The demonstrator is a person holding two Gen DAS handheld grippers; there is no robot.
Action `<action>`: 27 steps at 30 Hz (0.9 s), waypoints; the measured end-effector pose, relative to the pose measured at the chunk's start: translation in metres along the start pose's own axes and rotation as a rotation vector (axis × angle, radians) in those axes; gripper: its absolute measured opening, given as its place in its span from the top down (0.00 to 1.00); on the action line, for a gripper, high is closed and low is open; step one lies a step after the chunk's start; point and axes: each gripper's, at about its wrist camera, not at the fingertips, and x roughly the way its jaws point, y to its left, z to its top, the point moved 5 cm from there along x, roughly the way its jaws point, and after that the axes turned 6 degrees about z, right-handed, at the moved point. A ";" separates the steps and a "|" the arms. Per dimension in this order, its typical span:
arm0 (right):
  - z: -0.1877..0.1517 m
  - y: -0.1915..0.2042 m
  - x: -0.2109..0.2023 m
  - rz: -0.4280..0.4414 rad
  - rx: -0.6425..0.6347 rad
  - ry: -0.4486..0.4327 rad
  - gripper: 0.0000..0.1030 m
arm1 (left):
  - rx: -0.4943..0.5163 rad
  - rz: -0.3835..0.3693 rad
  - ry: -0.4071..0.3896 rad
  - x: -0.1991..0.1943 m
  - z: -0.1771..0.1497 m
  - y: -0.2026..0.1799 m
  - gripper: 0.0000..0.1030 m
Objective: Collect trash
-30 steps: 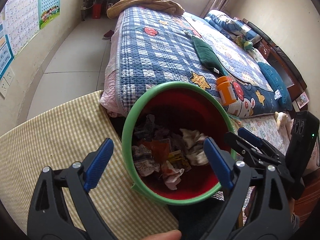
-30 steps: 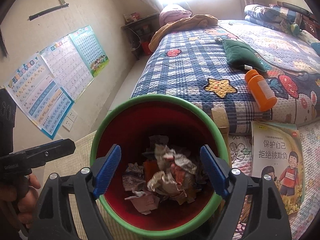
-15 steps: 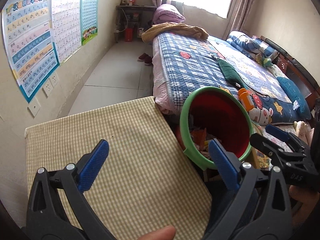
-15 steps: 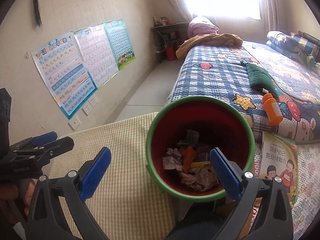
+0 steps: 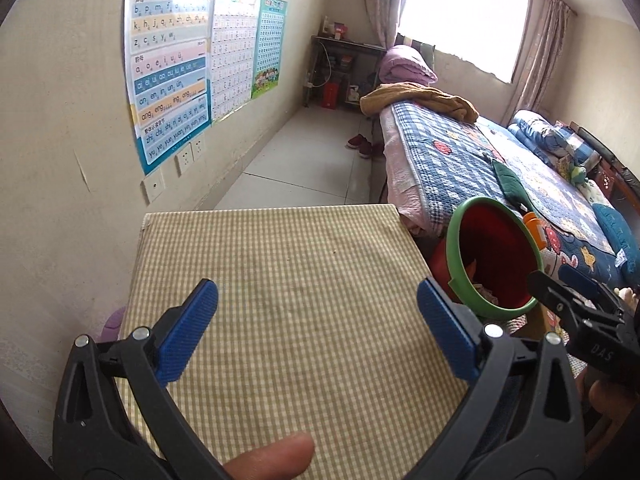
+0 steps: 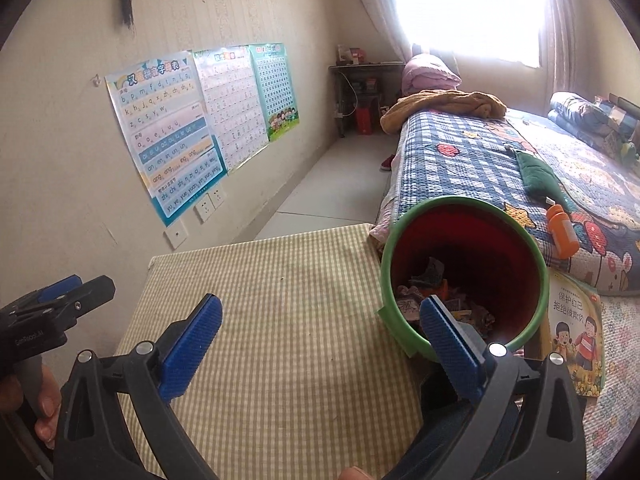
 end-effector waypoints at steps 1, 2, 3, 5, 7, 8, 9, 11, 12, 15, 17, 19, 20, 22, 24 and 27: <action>-0.002 0.007 0.000 0.006 -0.011 0.006 0.07 | -0.003 0.003 0.002 -0.002 -0.003 0.005 0.05; -0.004 0.014 0.000 0.012 -0.022 0.012 0.07 | -0.004 0.007 0.005 -0.004 -0.007 0.009 0.05; -0.006 0.021 0.000 0.016 -0.031 0.014 0.07 | -0.004 0.015 0.006 -0.006 -0.011 0.013 0.05; -0.008 0.033 -0.002 0.027 -0.044 0.013 0.07 | -0.007 0.026 0.006 -0.011 -0.018 0.020 0.05; -0.011 0.042 -0.005 0.027 -0.063 0.005 0.07 | -0.024 0.023 0.000 -0.017 -0.025 0.028 0.05; -0.012 0.046 -0.005 0.023 -0.068 0.005 0.07 | -0.035 0.025 -0.002 -0.019 -0.028 0.032 0.05; -0.014 0.048 -0.005 0.022 -0.072 0.009 0.07 | -0.045 0.031 -0.003 -0.020 -0.031 0.037 0.05; -0.018 0.051 -0.003 0.021 -0.082 0.020 0.07 | -0.065 0.047 0.004 -0.020 -0.036 0.046 0.05; -0.019 0.053 -0.002 0.020 -0.086 0.025 0.07 | -0.075 0.056 0.010 -0.020 -0.038 0.050 0.05; -0.020 0.054 0.001 0.021 -0.088 0.033 0.07 | -0.092 0.076 0.009 -0.020 -0.042 0.059 0.05; -0.021 0.055 0.002 0.020 -0.091 0.035 0.07 | -0.099 0.087 0.001 -0.020 -0.043 0.062 0.05; -0.022 0.056 0.004 0.019 -0.093 0.039 0.07 | -0.104 0.087 -0.005 -0.021 -0.043 0.064 0.05; -0.023 0.056 0.006 0.017 -0.092 0.042 0.07 | -0.103 0.085 -0.004 -0.020 -0.043 0.064 0.05; -0.024 0.055 0.009 0.019 -0.088 0.048 0.07 | -0.093 0.082 -0.001 -0.019 -0.044 0.063 0.05; -0.025 0.055 0.012 0.017 -0.086 0.049 0.07 | -0.078 0.078 0.002 -0.017 -0.044 0.060 0.05; -0.025 0.054 0.016 0.017 -0.081 0.053 0.07 | -0.069 0.065 0.010 -0.015 -0.042 0.058 0.05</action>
